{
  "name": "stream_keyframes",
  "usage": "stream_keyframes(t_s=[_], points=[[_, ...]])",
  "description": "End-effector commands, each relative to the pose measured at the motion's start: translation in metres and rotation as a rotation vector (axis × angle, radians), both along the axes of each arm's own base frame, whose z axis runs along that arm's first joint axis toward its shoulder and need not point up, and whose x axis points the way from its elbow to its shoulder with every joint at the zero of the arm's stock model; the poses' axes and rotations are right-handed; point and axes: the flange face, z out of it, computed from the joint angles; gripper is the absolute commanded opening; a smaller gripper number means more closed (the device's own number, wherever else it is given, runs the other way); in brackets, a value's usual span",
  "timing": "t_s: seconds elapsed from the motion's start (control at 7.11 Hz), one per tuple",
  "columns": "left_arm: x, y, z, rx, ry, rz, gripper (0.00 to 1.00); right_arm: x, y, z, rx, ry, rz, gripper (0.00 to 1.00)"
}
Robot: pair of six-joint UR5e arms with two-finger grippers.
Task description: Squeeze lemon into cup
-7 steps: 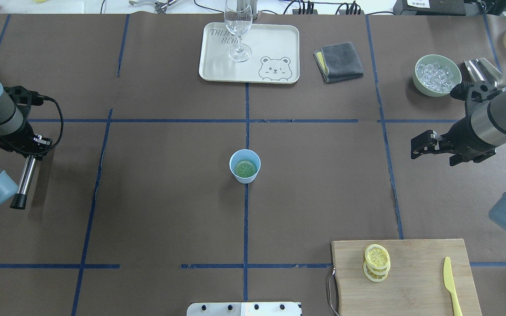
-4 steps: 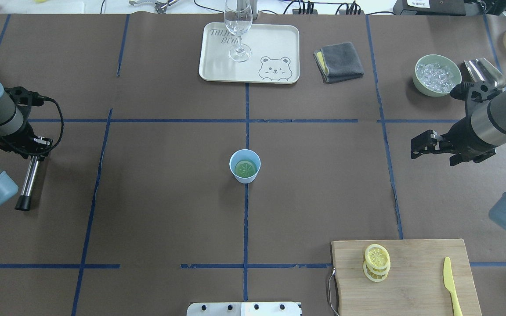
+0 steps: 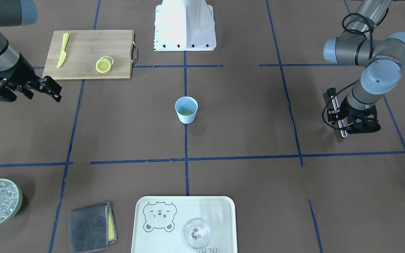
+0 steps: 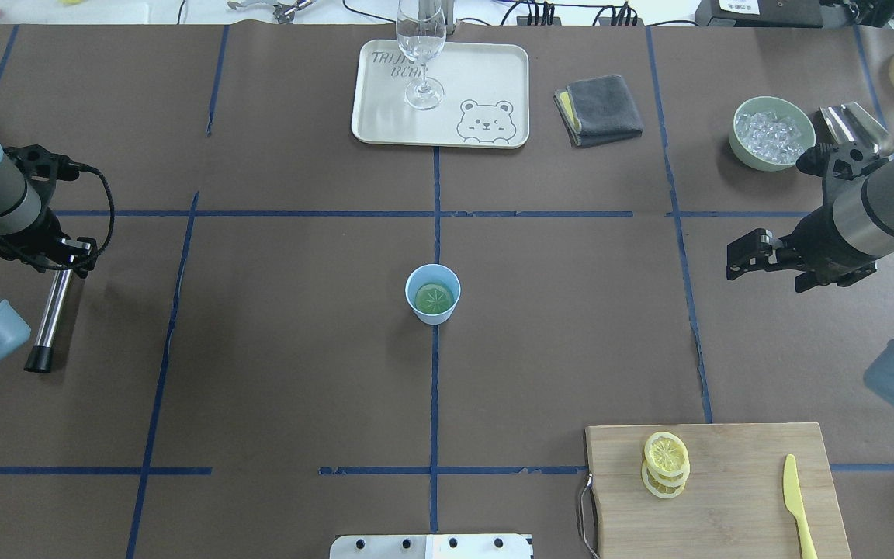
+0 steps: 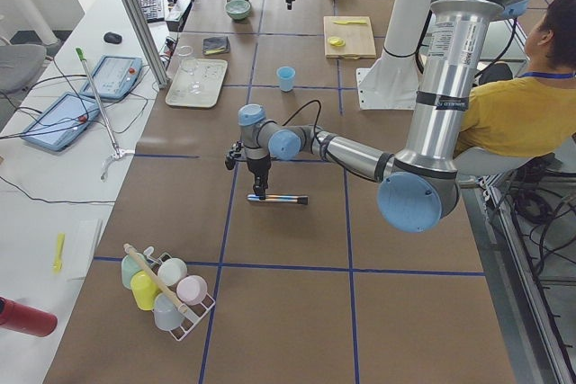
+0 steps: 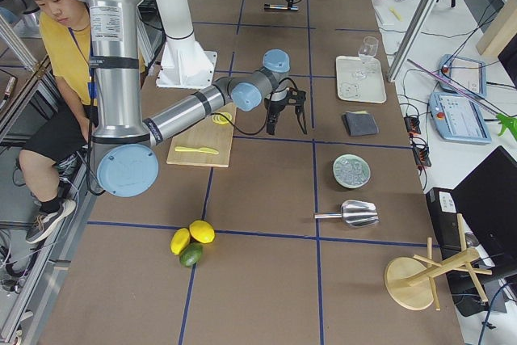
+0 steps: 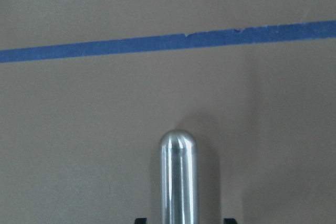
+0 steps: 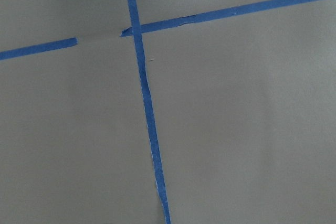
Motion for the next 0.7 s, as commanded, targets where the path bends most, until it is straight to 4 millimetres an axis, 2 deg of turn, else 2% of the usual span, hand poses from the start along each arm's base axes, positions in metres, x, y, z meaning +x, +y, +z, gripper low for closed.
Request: stream_keyframes(t_s=[0.0, 0.14, 0.28, 0.42, 0.56], points=[[-0.051, 0.004, -0.051, 0.095, 0.055, -0.058, 1.0, 0.003, -0.002, 0.0, 0.001, 0.0, 0.006, 1.0], [-0.087, 0.0, -0.078, 0.158, 0.087, -0.087, 1.0, 0.004, -0.003, 0.0, 0.0, 0.001, 0.01, 1.0], [-0.136, -0.007, -0.094, 0.217, 0.106, -0.113, 1.0, 0.005, -0.003, 0.0, 0.003, 0.0, 0.009, 1.0], [-0.178, -0.01, -0.101, 0.213, 0.201, -0.102, 1.0, 0.005, -0.003, 0.001, 0.005, 0.002, 0.006, 1.0], [-0.216, -0.008, -0.092, 0.212, 0.274, -0.077, 1.0, 0.009, -0.005, 0.001, 0.008, -0.001, 0.008, 1.0]])
